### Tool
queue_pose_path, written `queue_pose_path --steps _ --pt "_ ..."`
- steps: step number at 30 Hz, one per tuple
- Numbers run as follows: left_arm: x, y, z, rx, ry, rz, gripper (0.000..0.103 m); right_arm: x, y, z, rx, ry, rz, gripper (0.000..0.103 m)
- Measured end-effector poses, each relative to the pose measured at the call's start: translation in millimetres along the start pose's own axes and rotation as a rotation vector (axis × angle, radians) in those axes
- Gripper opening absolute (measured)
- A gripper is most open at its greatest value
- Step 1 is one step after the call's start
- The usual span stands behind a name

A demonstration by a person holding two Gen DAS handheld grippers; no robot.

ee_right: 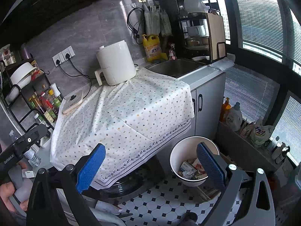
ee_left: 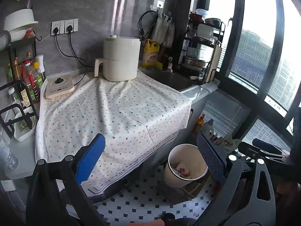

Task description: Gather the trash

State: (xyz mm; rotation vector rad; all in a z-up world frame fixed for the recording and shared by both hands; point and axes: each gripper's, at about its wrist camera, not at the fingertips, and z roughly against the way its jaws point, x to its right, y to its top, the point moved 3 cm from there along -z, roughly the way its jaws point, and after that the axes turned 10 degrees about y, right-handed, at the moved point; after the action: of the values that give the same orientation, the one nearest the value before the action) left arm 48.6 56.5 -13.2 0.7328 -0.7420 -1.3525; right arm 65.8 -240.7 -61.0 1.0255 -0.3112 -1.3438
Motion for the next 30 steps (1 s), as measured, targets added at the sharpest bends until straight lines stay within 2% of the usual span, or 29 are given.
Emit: queue_pose_path --steps 30 --pt "10.2 -0.5 -1.5 -0.006 -0.001 0.002 0.097 6.3 -4.4 -1.5 -0.001 -0.009 -0.012 0.095"
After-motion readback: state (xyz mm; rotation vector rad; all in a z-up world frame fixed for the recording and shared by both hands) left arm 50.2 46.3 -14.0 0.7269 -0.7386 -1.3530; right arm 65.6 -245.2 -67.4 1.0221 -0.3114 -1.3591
